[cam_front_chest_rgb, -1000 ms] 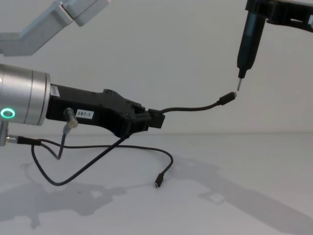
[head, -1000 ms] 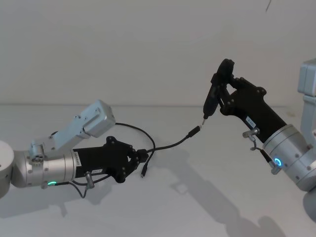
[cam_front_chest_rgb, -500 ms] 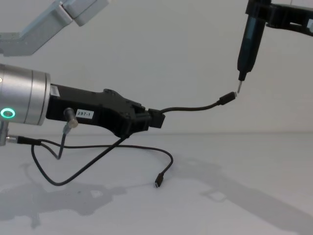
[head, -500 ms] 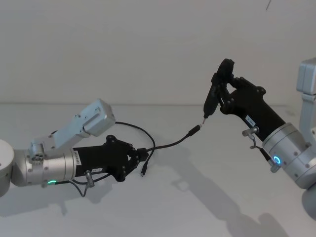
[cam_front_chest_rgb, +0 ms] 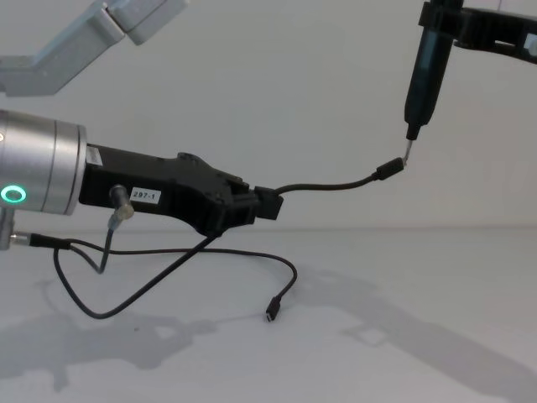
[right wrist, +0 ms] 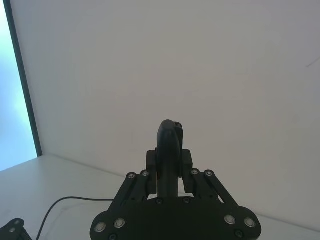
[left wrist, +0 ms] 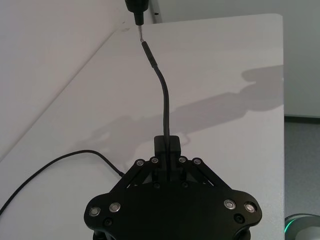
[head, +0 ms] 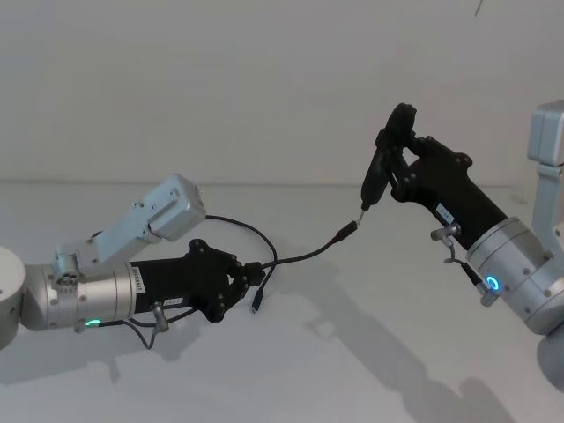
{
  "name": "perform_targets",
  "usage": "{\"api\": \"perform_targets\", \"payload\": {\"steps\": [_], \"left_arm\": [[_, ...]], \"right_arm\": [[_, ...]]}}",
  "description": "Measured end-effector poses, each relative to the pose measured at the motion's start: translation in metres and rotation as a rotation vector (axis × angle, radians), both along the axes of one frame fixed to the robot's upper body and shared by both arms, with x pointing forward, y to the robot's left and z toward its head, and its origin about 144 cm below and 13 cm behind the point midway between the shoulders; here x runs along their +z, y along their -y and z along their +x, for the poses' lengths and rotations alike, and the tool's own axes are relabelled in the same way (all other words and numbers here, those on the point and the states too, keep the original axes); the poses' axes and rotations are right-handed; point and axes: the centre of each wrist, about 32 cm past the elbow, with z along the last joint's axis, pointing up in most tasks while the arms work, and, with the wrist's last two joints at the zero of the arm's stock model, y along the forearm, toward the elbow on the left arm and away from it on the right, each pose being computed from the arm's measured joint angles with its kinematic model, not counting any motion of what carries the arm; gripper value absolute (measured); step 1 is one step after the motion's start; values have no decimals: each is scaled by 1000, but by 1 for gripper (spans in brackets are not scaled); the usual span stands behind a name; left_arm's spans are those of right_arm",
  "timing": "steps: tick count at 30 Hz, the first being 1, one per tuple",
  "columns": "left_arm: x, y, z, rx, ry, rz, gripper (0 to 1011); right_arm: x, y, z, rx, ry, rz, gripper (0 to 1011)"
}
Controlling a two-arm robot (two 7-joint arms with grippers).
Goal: Pick up the data cable with the one hand.
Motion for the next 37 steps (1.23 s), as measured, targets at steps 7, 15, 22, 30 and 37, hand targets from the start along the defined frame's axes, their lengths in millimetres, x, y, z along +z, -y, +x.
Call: {"api": "perform_targets", "payload": {"steps": [7, 15, 22, 30, 37], "left_arm": [[0, 0, 0, 0, 0, 0, 35], [0, 0, 0, 0, 0, 0, 35], [0, 0, 0, 0, 0, 0, 35], [0, 0, 0, 0, 0, 0, 35], [0, 0, 0, 0, 0, 0, 35]], "right_arm": [[1, -1, -1, 3, -1, 3, 279], [2, -2, -2, 5, -1, 5, 279], [2, -2, -2, 6, -2, 5, 279], [2, -2, -2, 7, -3, 5, 279], [2, -2, -2, 7, -3, 6, 279]]}}
